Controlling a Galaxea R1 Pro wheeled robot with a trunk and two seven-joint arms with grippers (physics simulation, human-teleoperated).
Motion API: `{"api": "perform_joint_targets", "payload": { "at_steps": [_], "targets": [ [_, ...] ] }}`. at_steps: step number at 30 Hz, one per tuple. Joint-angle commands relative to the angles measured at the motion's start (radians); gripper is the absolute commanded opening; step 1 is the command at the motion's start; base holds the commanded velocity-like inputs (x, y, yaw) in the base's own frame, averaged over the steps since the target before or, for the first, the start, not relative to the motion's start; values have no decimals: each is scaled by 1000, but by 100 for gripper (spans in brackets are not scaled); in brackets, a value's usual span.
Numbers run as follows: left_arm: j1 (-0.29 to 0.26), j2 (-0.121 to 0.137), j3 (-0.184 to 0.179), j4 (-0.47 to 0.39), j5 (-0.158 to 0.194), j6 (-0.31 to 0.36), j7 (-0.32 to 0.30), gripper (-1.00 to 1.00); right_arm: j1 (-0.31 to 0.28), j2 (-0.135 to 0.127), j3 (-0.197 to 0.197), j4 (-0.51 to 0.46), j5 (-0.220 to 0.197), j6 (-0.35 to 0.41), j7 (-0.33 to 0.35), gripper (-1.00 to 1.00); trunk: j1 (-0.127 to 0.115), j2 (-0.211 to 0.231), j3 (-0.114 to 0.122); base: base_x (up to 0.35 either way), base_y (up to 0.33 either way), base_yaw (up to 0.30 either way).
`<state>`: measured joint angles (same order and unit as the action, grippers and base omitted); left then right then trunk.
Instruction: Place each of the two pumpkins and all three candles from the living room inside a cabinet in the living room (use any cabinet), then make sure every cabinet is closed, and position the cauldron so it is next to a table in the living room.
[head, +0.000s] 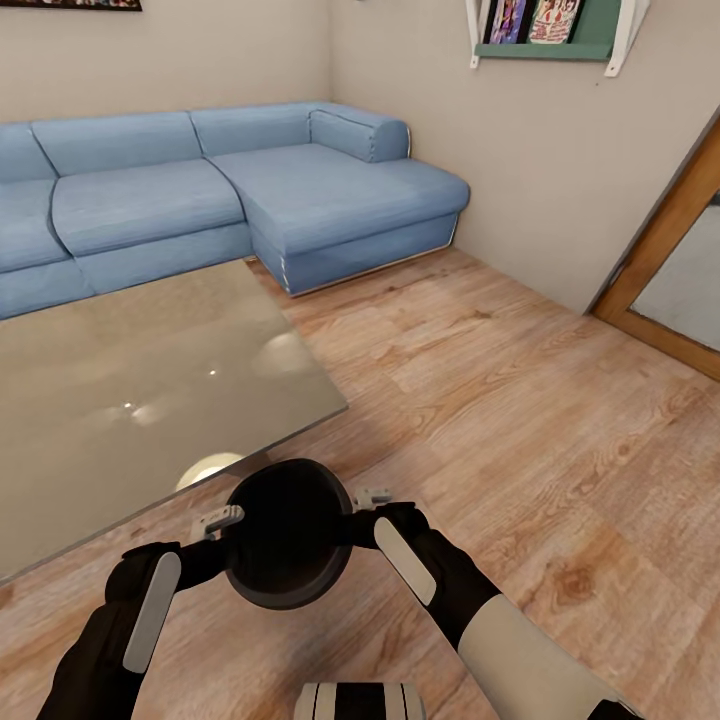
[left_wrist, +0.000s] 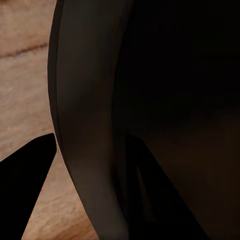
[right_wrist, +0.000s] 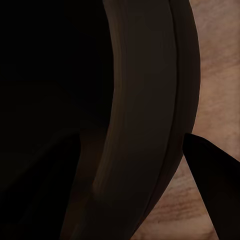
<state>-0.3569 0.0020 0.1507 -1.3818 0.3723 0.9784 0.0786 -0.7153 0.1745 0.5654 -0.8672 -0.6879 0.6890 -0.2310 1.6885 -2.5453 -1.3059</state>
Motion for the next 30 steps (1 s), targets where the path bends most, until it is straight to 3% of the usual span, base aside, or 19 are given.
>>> {"api": "perform_joint_targets", "payload": {
  "at_steps": [1, 5, 28, 30],
  "targets": [
    [-1, 9, 15, -32, 25, 3, 10, -100, -1, 0, 5, 0, -28, 1, -10, -100, 0, 0, -1, 0, 0, 0],
    [-1, 9, 15, -32, 25, 3, 10, -100, -1, 0, 5, 0, -28, 1, -10, -100, 0, 0, -1, 0, 0, 0],
    [-1, 9, 15, -32, 25, 2, 10, -100, -1, 0, 5, 0, -28, 1, -10, -100, 10, -6, -90, 0, 0, 0],
    [-1, 9, 15, -32, 25, 2, 10, -100, -1, 0, 5, 0, -28, 1, -10, -100, 10, -6, -90, 0, 0, 0]
  ]
}}
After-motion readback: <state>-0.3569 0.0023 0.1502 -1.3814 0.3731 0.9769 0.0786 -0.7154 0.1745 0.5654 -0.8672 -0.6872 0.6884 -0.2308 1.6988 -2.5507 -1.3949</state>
